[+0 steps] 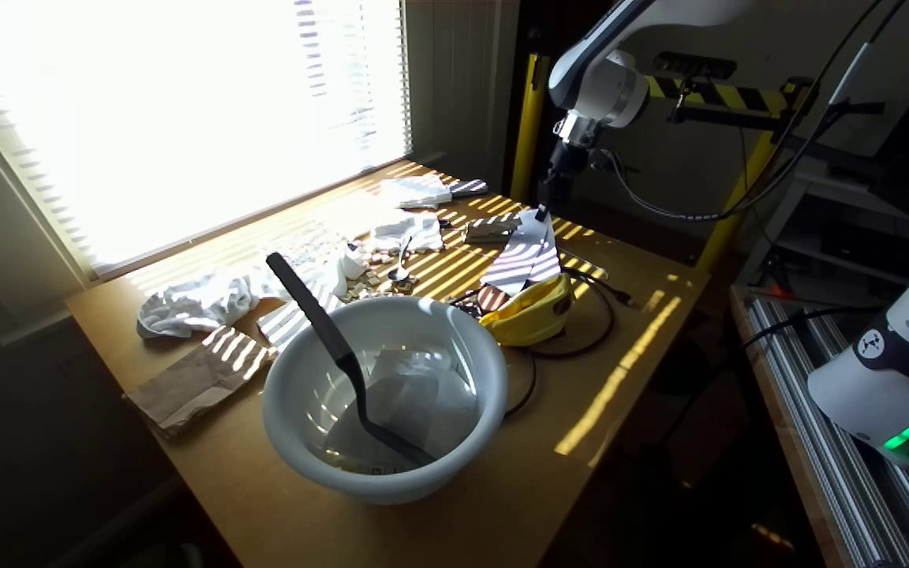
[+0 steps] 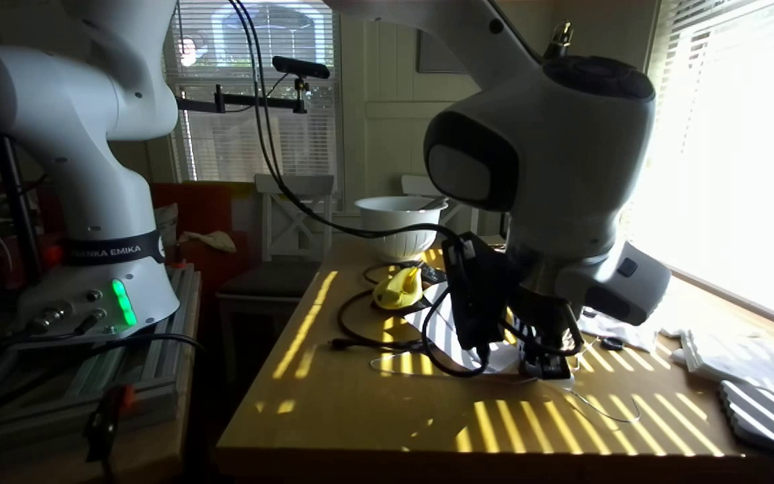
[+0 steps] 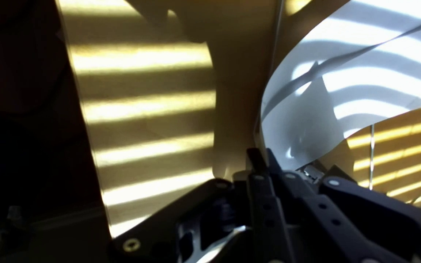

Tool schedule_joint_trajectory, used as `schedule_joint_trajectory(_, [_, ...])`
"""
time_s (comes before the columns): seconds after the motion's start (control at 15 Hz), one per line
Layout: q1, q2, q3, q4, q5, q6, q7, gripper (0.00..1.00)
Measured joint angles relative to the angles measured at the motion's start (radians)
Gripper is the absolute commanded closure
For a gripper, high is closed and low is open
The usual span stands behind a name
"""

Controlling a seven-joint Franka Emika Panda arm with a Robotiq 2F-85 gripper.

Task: Turn the stapler, then pick up the paper from the table and staple it

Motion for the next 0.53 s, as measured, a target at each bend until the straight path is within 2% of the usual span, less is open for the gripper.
schedule_joint_trajectory(0.53, [0.0,0.039,0.014,0.073,-0.01,0.013,-0.089,1.0])
